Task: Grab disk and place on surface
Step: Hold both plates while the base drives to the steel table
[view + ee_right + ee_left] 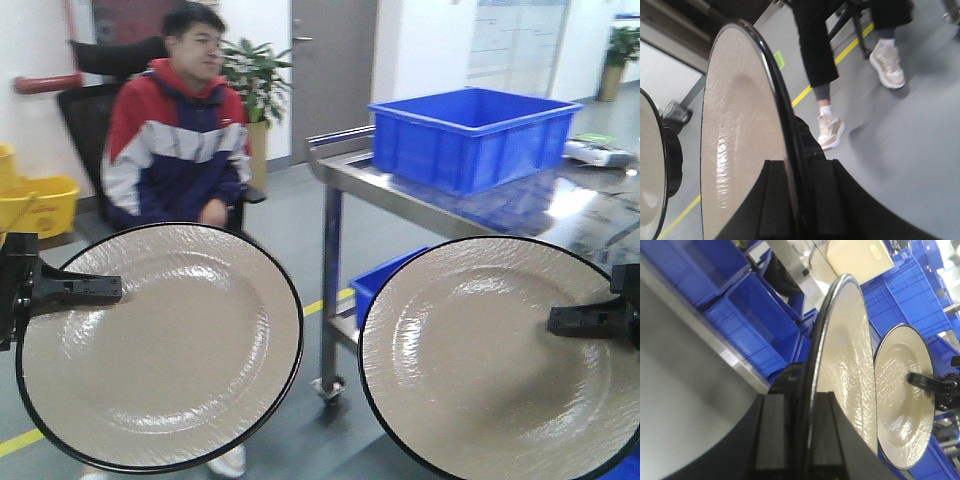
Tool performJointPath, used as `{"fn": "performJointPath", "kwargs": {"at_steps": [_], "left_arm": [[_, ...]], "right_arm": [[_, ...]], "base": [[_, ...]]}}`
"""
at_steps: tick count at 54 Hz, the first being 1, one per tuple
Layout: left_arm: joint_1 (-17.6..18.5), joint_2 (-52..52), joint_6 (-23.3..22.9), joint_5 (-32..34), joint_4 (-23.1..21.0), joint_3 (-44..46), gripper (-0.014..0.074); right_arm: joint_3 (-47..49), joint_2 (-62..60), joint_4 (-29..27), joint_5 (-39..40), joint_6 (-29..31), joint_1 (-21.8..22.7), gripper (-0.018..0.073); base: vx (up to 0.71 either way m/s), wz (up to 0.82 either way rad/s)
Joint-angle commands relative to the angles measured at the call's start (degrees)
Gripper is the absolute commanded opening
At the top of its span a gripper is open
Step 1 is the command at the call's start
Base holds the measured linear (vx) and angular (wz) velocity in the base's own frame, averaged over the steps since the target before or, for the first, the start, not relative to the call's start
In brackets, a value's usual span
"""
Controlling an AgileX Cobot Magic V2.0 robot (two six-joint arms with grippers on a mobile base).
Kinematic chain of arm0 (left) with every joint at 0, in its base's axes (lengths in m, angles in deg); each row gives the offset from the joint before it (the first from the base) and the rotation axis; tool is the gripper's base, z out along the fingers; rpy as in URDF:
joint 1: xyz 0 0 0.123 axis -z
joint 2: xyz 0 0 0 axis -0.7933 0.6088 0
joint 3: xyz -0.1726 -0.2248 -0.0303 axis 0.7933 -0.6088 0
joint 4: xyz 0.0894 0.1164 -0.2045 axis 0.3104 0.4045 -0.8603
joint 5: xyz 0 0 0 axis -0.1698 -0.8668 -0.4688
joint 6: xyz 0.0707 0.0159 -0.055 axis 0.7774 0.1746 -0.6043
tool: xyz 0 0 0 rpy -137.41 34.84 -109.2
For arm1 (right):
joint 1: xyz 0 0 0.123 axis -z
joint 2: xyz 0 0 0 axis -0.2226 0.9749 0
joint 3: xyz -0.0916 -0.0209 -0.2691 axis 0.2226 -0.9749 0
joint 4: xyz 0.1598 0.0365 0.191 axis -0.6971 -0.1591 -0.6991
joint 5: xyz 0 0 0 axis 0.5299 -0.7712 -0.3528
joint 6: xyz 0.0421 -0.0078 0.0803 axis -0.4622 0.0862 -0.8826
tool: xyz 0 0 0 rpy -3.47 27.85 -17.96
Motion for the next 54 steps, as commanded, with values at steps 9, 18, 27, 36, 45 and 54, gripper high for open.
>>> {"fn": "performJointPath", "kwargs": {"at_steps": [9,18,27,36,45,54], "left_arm": [[0.3,-2.9,-0.9,-3.4,-8.5,1.9,-0.0001],[0.3,-2.9,-0.9,-3.3,-8.5,1.9,-0.0001],[0.3,-2.9,-0.9,-3.3,-8.5,1.9,-0.0001],[0.3,-2.9,-0.9,-3.3,-8.5,1.9,-0.0001],[0.3,-2.9,-0.9,-3.3,-8.5,1.9,-0.0001],[0.3,-2.9,-0.9,-3.3,-8.5,1.9,-0.0001]], "right_arm": [[1.9,-2.1,-6.9,0.5,0.1,0.3,-0.0009],[1.9,-2.1,-6.9,0.7,0.1,0.3,-0.0009],[1.9,-2.1,-6.9,1.0,0.1,0.3,-0.0009],[1.9,-2.1,-6.9,1.0,0.1,0.3,-0.0009],[1.9,-2.1,-6.9,1.0,0.1,0.3,-0.0009],[1.9,-2.1,-6.9,1.0,0.1,0.3,-0.0009]], "base": [[0.5,-0.55],[0.48,-0.56],[0.45,-0.55],[0.44,-0.57],[0.41,-0.57],[0.38,-0.55]]}}
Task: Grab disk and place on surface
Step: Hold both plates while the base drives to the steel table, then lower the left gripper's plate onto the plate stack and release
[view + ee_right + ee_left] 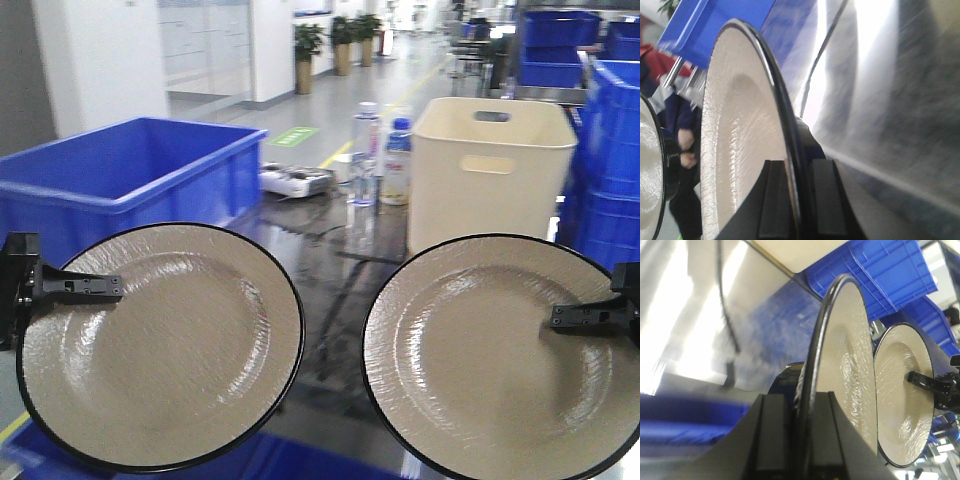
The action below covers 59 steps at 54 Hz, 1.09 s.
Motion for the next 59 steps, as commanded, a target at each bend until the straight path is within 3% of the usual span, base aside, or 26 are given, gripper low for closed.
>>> {"fn": "performJointPath", "kwargs": {"at_steps": [1,34,59], "left_arm": [[0.3,-2.9,-0.9,-3.4,-8.5,1.9,-0.0001],[0.3,-2.9,-0.9,-3.1,-8.5,1.9,-0.0001],[0.3,-2.9,-0.9,-3.1,-8.5,1.9,-0.0001]], "right_arm": [[1.9,-2.1,-7.0,0.4,0.1,0.3,-0.0009],[1.9,-2.1,-7.0,0.4,0.1,0.3,-0.0009],[1.9,-2.1,-7.0,0.4,0.1,0.3,-0.0009]], "base": [[0.37,-0.54],[0.29,-0.53],[0.06,-0.14]]}}
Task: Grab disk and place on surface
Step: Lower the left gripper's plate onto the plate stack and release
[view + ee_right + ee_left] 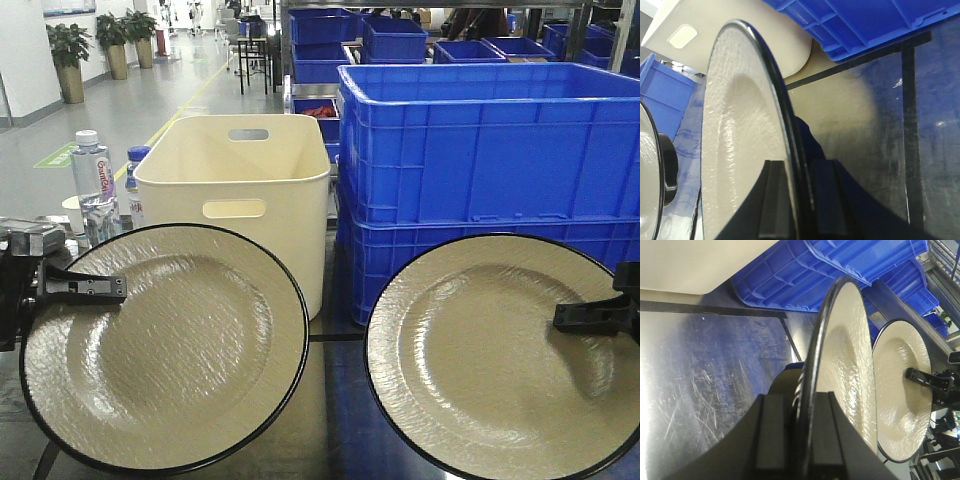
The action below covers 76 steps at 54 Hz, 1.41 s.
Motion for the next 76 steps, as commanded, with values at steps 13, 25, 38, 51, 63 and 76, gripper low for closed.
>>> {"fn": "performJointPath", "kwargs": {"at_steps": [13,25,38,51,63,76], "left_arm": [[0.1,-2.9,-0.9,-3.0,-8.4,1.9,-0.0001],[0.1,-2.9,-0.6,-3.0,-8.4,1.9,-0.0001],[1.1,-1.8,0.5,2.2,-6.8,1.9,-0.0001],[11.7,5.8,-0.7,8.2,-5.1,1.9,-0.0001],[19.3,9.9,2.7,20.3,-5.1,1.9,0.0022],[23.3,11.4,5.8,24.2,-5.5,1.9,0.0189]], "right_arm": [[1.9,-2.1,-7.0,-0.2,0.1,0.3,-0.0009],[1.9,-2.1,-11.6,1.6,0.0,0.3,-0.0009],[1.9,-2.1,-14.2,2.7,0.1,0.3,-0.0009],[1.9,-2.1,-19.7,3.1,0.6,0.3,-0.0009],[1.9,-2.1,-22.5,3.0,3.1,0.3,-0.0009],[1.9,-2.1,-23.5,2.2,3.5,0.3,-0.0009]], "base": [[0.0,0.0],[0.0,0.0],[0.0,0.0],[0.0,0.0],[0.0,0.0],[0.0,0.0]]}}
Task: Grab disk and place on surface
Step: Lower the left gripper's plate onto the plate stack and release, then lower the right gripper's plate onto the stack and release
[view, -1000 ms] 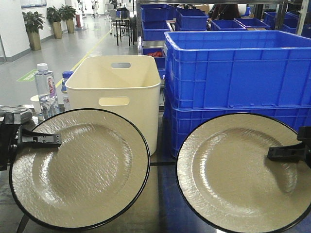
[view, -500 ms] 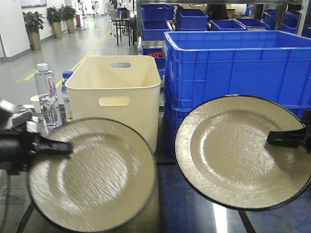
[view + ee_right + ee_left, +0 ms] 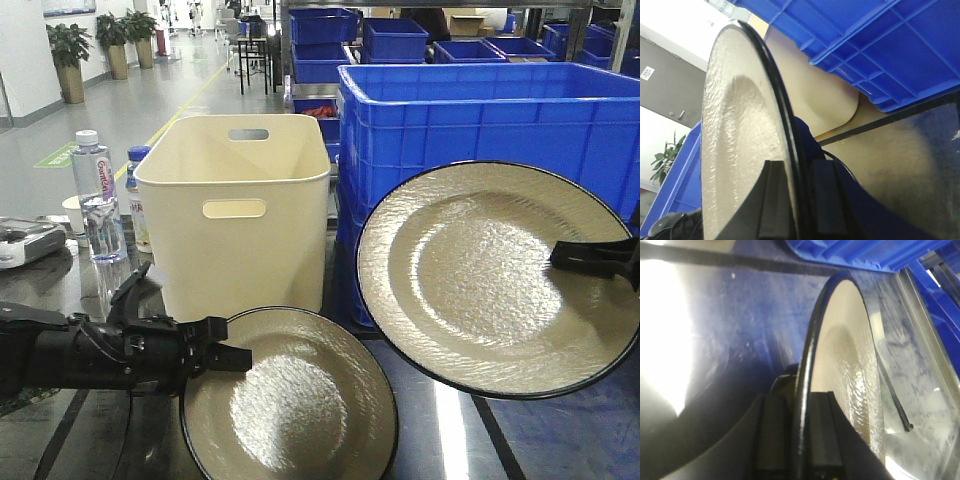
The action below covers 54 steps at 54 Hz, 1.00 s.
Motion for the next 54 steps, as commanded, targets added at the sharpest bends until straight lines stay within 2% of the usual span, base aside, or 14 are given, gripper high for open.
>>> {"fn": "performJointPath", "kwargs": {"at_steps": [1,11,15,18,25,34,41,45,50,54], "left_arm": [[1.5,-2.3,0.3,-0.7,-5.5,1.9,0.0204],[1.6,-1.2,0.6,-0.1,-4.6,1.9,0.041],[1.5,-1.2,2.5,0.7,-3.2,1.9,0.0484],[1.4,-1.2,5.6,1.0,-2.8,1.9,0.0525],[0.7,-1.4,9.7,2.9,-1.2,1.9,0.0552],[-2.8,-3.8,10.0,4.5,2.7,1.9,0.055],[-7.6,-8.6,9.9,3.0,7.0,1.9,0.0525],[-10.9,-12.5,9.9,0.5,9.0,1.9,0.0475],[-14.6,-18.3,8.8,-3.6,11.2,1.9,0.0354],[-16.9,-22.6,5.3,-5.8,12.1,1.9,0.0193]], "right_arm": [[1.9,-2.1,-8.0,-0.9,0.4,0.3,-0.0009],[1.9,-2.1,-8.0,-2.5,1.0,0.3,-0.0009],[1.9,-2.1,-8.0,-3.2,1.7,0.3,-0.0009],[1.9,-2.1,-8.0,-4.0,1.7,0.3,-0.0009],[1.9,-2.1,-8.0,-4.9,2.8,0.3,-0.0009],[1.9,-2.1,-7.9,-3.4,4.7,-0.6,-0.0009],[1.9,-2.1,-6.1,2.3,4.7,-4.6,-0.0009],[1.9,-2.0,-4.8,6.8,4.9,-7.5,-0.0009],[1.9,-1.0,-4.7,12.6,5.1,-12.0,-0.0009],[1.9,0.7,-5.7,16.5,5.1,-15.6,-0.0009]], "base": [[0.0,0.0],[0.0,0.0],[0.0,0.0],[0.0,0.0],[0.0,0.0],[0.0,0.0],[0.0,0.0],[0.0,0.0],[0.0,0.0],[0.0,0.0]]}}
